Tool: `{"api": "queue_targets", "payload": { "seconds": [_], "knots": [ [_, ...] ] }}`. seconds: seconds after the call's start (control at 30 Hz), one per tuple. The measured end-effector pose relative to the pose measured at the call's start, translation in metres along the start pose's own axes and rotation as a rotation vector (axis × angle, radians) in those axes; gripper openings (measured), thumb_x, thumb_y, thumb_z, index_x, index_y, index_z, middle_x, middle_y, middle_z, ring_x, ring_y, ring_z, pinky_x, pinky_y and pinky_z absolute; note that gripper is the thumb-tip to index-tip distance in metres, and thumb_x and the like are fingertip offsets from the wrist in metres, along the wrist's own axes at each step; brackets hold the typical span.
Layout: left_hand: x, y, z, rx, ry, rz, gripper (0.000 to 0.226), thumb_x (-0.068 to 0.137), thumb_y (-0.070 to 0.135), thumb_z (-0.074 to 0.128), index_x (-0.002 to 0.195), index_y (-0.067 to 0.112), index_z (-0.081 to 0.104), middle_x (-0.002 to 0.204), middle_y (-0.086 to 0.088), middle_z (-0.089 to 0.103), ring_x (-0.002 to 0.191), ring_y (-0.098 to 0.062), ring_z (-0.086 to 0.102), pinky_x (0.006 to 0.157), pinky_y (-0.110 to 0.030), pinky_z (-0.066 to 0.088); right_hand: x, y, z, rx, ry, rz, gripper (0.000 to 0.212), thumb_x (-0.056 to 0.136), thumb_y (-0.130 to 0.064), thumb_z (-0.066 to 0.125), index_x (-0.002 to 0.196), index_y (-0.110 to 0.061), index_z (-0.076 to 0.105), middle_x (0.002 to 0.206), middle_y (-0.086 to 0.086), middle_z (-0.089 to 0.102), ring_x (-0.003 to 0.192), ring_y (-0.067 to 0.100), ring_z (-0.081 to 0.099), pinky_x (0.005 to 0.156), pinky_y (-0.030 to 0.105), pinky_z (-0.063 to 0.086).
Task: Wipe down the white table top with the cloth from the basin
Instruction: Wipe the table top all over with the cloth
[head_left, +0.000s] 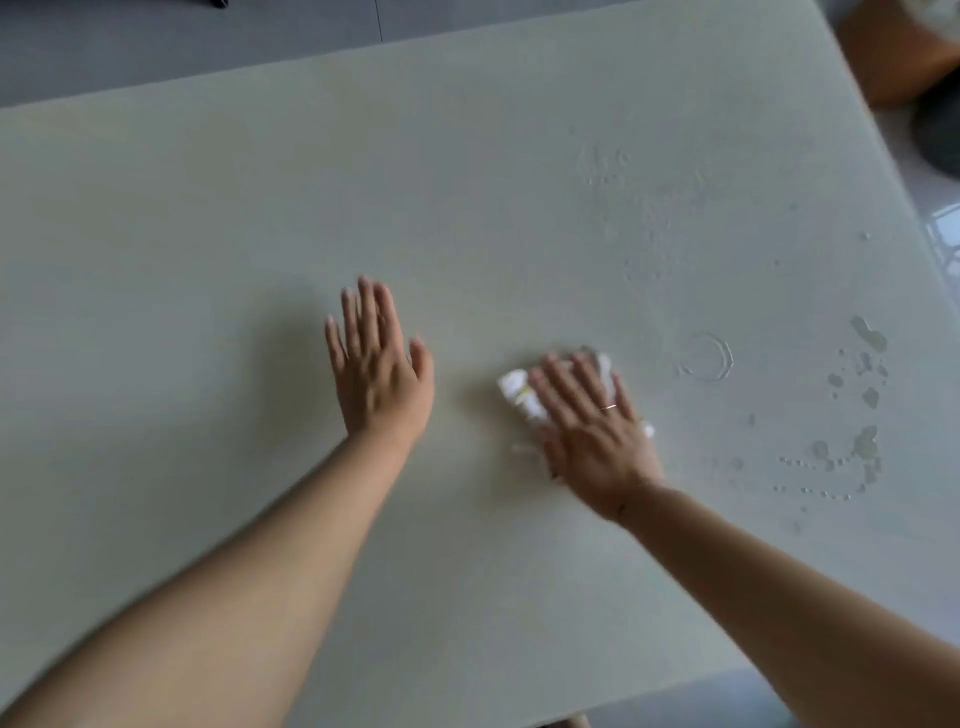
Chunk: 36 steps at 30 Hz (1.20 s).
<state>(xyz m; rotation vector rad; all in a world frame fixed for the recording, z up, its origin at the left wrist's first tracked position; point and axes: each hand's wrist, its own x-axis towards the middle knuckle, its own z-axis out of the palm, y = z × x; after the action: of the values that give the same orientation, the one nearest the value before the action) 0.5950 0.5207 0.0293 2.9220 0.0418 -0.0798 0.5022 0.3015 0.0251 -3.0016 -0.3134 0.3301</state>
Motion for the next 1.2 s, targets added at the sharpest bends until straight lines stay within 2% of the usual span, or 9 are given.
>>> {"api": "queue_targets", "payload": {
  "seconds": [0.17, 0.23, 0.4, 0.53, 0.63, 0.77, 0.87, 1.1, 1.2],
  "knots": [
    [-0.123, 0.029, 0.015, -0.045, -0.069, 0.09, 0.06, 0.09, 0.028, 0.032, 0.145, 0.002, 0.032, 0.153, -0.015, 0.028, 0.141, -0.03, 0.027, 0.115, -0.045, 0.015, 0.0, -0.004, 0.002, 0.201, 0.069, 0.615, 0.059, 0.096, -0.04, 0.026, 0.15, -0.025, 0.009, 0.159, 0.001, 0.003, 0.146, 0.024, -0.006, 0.117, 0.045, -0.005],
    [-0.136, 0.029, 0.023, -0.015, -0.095, 0.056, 0.06, 0.091, 0.029, 0.03, 0.144, 0.002, 0.033, 0.152, -0.015, 0.029, 0.14, -0.03, 0.029, 0.115, -0.046, 0.017, -0.011, -0.047, 0.008, 0.222, 0.086, 0.549, 0.062, 0.093, -0.043, 0.026, 0.15, -0.021, 0.016, 0.158, 0.005, 0.01, 0.146, 0.03, 0.001, 0.117, 0.048, -0.002],
    [-0.134, 0.031, 0.026, 0.011, -0.11, 0.048, 0.063, 0.086, 0.026, 0.031, 0.145, 0.003, 0.032, 0.153, -0.014, 0.028, 0.142, -0.029, 0.026, 0.116, -0.045, 0.015, -0.056, -0.042, 0.016, 0.073, 0.043, -0.095, 0.053, 0.097, -0.038, 0.032, 0.146, -0.022, 0.031, 0.154, 0.002, 0.026, 0.143, 0.027, 0.018, 0.114, 0.048, 0.016],
    [-0.136, 0.03, 0.027, 0.012, -0.074, 0.043, 0.062, 0.088, 0.026, 0.034, 0.146, 0.005, 0.03, 0.154, -0.012, 0.026, 0.143, -0.026, 0.023, 0.117, -0.045, 0.016, -0.054, 0.028, 0.007, 0.06, 0.015, 0.242, 0.06, 0.093, -0.044, 0.017, 0.149, -0.027, 0.01, 0.159, -0.002, 0.01, 0.145, 0.018, -0.002, 0.117, 0.04, -0.004],
    [-0.135, 0.03, 0.027, 0.01, -0.069, 0.041, 0.063, 0.087, 0.027, 0.031, 0.146, 0.004, 0.031, 0.154, -0.013, 0.026, 0.143, -0.027, 0.023, 0.117, -0.046, 0.017, -0.053, 0.001, 0.011, 0.181, 0.031, 0.543, 0.062, 0.091, -0.047, 0.011, 0.15, -0.027, 0.002, 0.159, -0.002, -0.003, 0.143, 0.017, -0.015, 0.116, 0.042, -0.011],
    [-0.135, 0.033, 0.026, 0.006, -0.085, 0.03, 0.065, 0.086, 0.027, 0.026, 0.146, 0.005, 0.029, 0.155, -0.013, 0.024, 0.144, -0.027, 0.021, 0.118, -0.046, 0.015, -0.091, -0.071, 0.023, 0.127, 0.013, 0.159, 0.058, 0.095, -0.041, 0.025, 0.148, -0.019, 0.023, 0.156, 0.004, 0.016, 0.145, 0.03, 0.006, 0.116, 0.05, 0.006],
    [-0.136, 0.032, 0.026, 0.011, -0.08, 0.034, 0.063, 0.088, 0.028, 0.024, 0.147, 0.005, 0.027, 0.156, -0.012, 0.023, 0.144, -0.027, 0.02, 0.118, -0.045, 0.013, -0.107, -0.041, 0.025, 0.073, 0.024, -0.097, 0.053, 0.097, -0.037, 0.031, 0.148, -0.023, 0.028, 0.155, -0.001, 0.021, 0.144, 0.026, 0.015, 0.115, 0.048, 0.013],
    [-0.137, 0.033, 0.029, 0.025, -0.056, 0.041, 0.063, 0.088, 0.028, 0.025, 0.147, 0.006, 0.027, 0.155, -0.012, 0.024, 0.144, -0.027, 0.022, 0.117, -0.044, 0.012, -0.106, -0.02, 0.022, 0.187, 0.069, 0.542, 0.063, 0.091, -0.047, 0.009, 0.15, -0.024, 0.012, 0.158, 0.0, 0.006, 0.146, 0.024, -0.003, 0.117, 0.044, -0.006],
    [-0.137, 0.032, 0.031, 0.052, -0.072, 0.032, 0.062, 0.09, 0.027, 0.025, 0.148, 0.007, 0.022, 0.157, -0.011, 0.018, 0.145, -0.026, 0.017, 0.117, -0.042, 0.006, -0.132, -0.073, 0.03, 0.151, 0.026, 0.292, 0.059, 0.094, -0.044, 0.022, 0.148, -0.02, 0.023, 0.156, 0.004, 0.016, 0.145, 0.031, 0.009, 0.117, 0.05, 0.007]
  ]
}}
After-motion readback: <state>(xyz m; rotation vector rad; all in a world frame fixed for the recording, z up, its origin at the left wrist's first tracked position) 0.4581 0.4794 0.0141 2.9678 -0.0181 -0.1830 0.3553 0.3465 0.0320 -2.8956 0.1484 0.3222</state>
